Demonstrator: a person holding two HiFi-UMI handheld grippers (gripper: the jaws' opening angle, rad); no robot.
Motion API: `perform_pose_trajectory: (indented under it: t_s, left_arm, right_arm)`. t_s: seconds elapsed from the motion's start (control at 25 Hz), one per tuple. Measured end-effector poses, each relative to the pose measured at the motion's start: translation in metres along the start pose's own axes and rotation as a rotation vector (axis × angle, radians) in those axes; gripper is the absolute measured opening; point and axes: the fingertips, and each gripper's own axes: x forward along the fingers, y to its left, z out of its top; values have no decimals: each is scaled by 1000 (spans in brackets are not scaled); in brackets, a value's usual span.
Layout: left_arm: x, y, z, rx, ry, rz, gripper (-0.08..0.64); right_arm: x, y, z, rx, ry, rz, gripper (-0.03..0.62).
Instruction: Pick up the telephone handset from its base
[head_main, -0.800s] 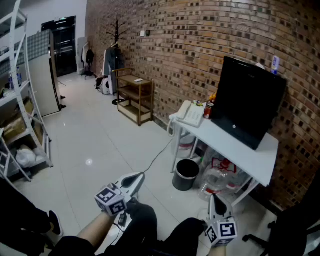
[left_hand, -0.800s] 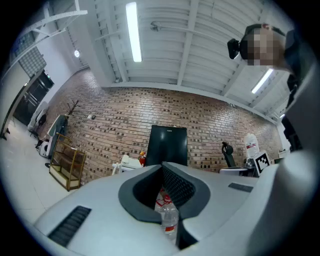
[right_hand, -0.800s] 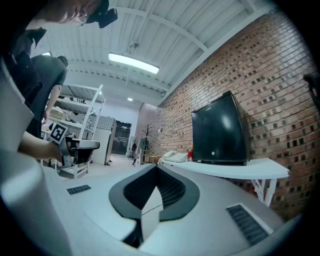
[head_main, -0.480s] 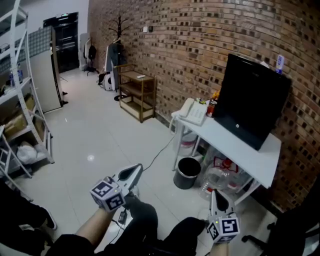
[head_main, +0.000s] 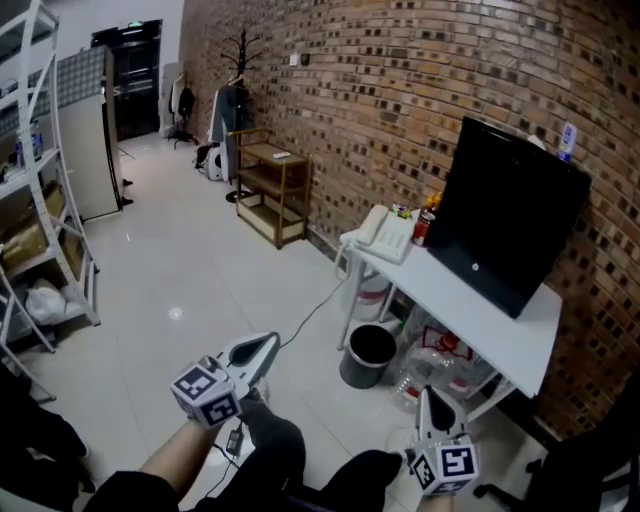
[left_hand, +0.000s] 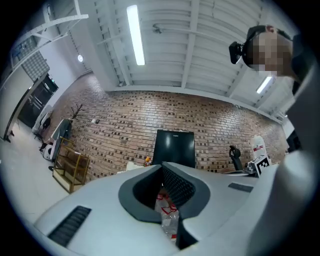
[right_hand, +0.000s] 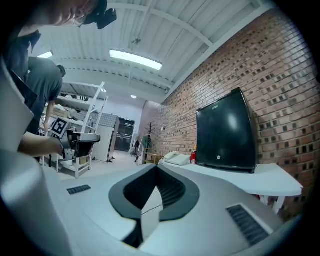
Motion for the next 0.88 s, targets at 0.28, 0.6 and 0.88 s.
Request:
perform_pose_trajectory:
  t_s: [0.28,0.6,0.88]
  left_arm:
    - [40,31,-28,5,29,-1,5]
    - [89,61,-22,13,21,7,5]
    - [143,89,-25,26,24,21,5]
  right_arm:
    - [49,-20,-31,24,59,11,8]
    - [96,-50,-11,-4,23,27,8]
    - [139,-94,-2,-6,1,17,8]
